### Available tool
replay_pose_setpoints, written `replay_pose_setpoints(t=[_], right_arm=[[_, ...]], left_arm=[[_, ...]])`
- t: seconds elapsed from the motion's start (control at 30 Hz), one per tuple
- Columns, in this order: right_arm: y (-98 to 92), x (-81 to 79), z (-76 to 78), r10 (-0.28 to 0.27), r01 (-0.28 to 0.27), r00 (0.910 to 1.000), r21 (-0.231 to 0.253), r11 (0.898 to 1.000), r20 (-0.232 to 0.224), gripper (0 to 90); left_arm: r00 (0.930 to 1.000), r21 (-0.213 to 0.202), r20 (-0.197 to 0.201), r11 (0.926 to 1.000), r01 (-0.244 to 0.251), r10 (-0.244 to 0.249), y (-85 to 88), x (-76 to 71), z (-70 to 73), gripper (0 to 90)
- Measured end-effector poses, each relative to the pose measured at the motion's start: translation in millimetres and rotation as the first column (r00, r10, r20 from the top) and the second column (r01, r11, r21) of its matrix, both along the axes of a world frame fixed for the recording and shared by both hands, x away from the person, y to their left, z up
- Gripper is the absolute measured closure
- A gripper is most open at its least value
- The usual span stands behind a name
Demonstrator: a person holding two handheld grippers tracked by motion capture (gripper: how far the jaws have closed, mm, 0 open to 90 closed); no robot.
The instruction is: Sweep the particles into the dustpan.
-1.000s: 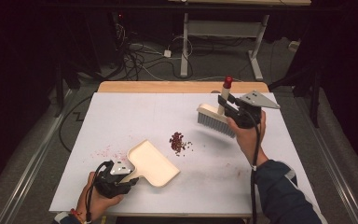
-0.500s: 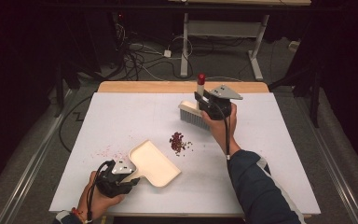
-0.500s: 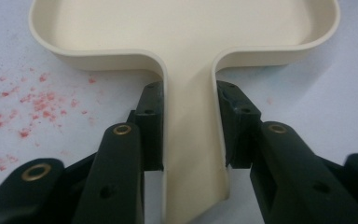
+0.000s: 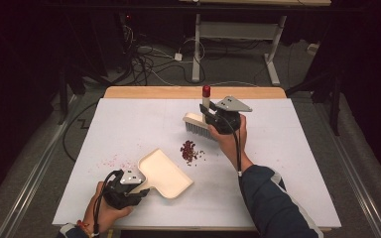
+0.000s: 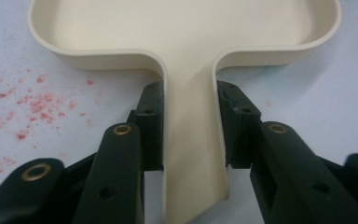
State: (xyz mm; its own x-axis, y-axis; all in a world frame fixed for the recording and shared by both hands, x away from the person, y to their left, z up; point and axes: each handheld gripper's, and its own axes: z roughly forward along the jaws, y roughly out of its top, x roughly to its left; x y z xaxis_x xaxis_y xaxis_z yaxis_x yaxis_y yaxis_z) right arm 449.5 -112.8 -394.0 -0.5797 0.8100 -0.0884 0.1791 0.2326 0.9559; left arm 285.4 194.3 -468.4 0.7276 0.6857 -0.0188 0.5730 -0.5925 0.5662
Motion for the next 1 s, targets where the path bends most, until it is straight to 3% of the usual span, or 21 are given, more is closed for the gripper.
replay_pose_setpoints(t=[0.23, 0.33, 0.53, 0.63, 1.0], right_arm=[[1.2, -12.3, 0.5, 0.077, -0.078, 0.9968, -0.016, 0.997, -0.019, 70.2], [-1.0, -17.9, 2.0, 0.112, -0.112, 0.9932, -0.002, 0.994, -0.032, 70.3], [-2.5, -30.7, 2.2, 0.151, -0.151, 0.988, -0.021, 0.988, -0.034, 70.3], [-4.1, -38.8, 1.7, 0.19, -0.191, 0.9808, -0.014, 0.982, -0.045, 70.2], [2.5, -65.2, 2.5, 0.214, -0.216, 0.9747, -0.027, 0.976, -0.064, 70.1]], left_arm=[[1.0, -0.002, -0.002, 1.0, -0.004, 0.004, -2.4, 2.1, 0.2, 64.0], [1.0, -0.003, -0.003, 1.0, -0.003, 0.003, -3.8, 5.1, 1.0, 64.0], [1.0, 0.007, -0.007, 1.0, -0.005, 0.005, -9.7, 11.0, -0.1, 64.0], [0.9999, 0.007, -0.011, 1.0, -0.004, 0.004, -11.9, 12.7, -0.3, 64.0], [0.9995, 0.029, -0.025, 0.9994, -0.02, 0.02, -27.5, 21.1, -0.6, 64.0]])
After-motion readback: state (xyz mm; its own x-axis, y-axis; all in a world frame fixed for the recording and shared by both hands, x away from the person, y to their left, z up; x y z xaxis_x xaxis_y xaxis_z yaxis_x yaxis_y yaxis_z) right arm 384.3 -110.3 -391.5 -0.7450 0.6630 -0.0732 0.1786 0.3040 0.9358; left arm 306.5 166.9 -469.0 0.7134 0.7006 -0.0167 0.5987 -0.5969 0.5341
